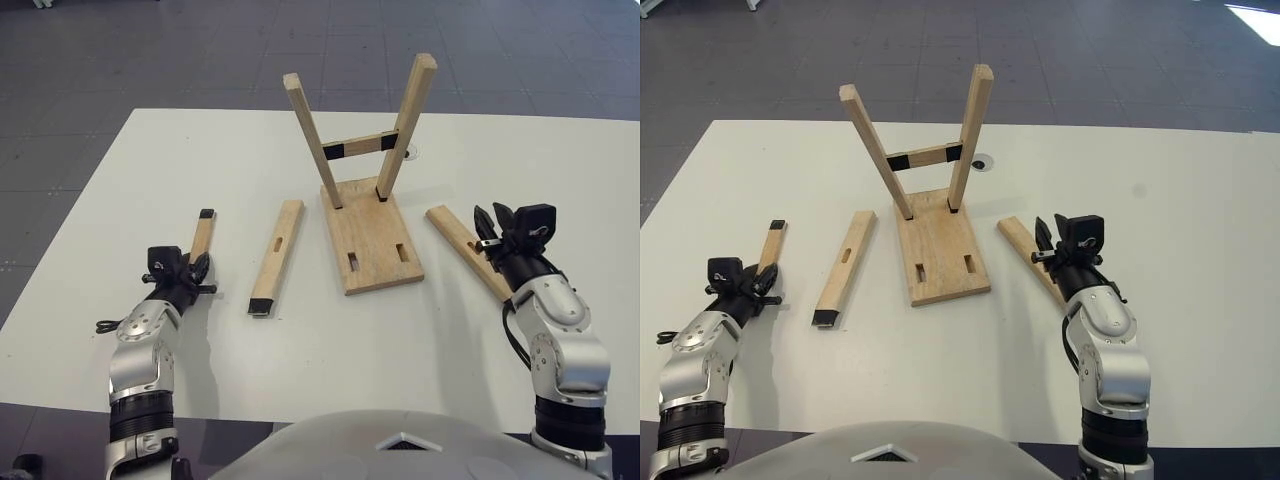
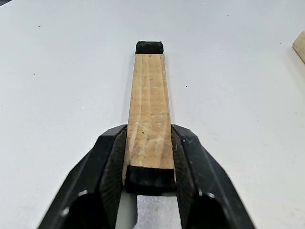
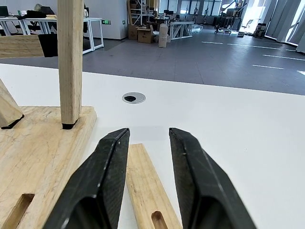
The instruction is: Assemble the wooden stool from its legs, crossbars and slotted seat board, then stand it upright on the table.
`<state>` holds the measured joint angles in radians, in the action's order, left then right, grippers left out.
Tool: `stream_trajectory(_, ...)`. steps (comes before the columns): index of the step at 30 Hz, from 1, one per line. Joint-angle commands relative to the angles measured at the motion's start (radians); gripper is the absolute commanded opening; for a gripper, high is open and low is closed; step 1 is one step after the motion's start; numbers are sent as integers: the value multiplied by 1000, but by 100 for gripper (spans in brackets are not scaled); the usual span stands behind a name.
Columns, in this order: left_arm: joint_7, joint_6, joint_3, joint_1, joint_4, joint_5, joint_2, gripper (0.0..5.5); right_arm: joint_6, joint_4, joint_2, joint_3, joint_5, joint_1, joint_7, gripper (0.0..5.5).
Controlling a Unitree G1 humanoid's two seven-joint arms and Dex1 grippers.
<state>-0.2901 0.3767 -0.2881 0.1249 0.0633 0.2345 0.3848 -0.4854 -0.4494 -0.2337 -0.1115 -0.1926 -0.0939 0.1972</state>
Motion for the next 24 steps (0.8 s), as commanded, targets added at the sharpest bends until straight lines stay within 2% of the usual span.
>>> stream_trajectory(1, 81, -56, -38, -42, -17, 6, -57, 131, -21, 18, -6, -36, -23, 33, -3, 152)
stream_trajectory(3, 127, -202, -97, -145, -96, 49, -94, 131, -51, 26, 11, -92, -93, 52, 1, 184)
stream_trajectory(5, 144, -236, -97, -247, -172, 70, -93, 131, -76, 36, 22, -139, -157, 76, 1, 218)
stream_trajectory(9, 87, -199, 1, -468, -258, 110, -76, 131, -115, 13, 42, -180, -257, 95, 0, 287)
stream_trajectory(13, -96, -157, 146, -616, -252, 187, -86, 131, -207, -77, 74, -183, -462, 142, 11, 356)
stream_trajectory(16, -192, -192, 230, -622, -221, 183, -104, 131, -284, -141, 84, -163, -626, 189, -1, 358)
stream_trajectory(19, -202, -221, 288, -629, -233, 141, -127, 131, -336, -177, 81, -136, -745, 251, -31, 358)
stream_trajectory(24, -299, -338, 421, -584, -240, 12, -91, 131, -331, -136, 114, -155, -993, 389, -151, 358)
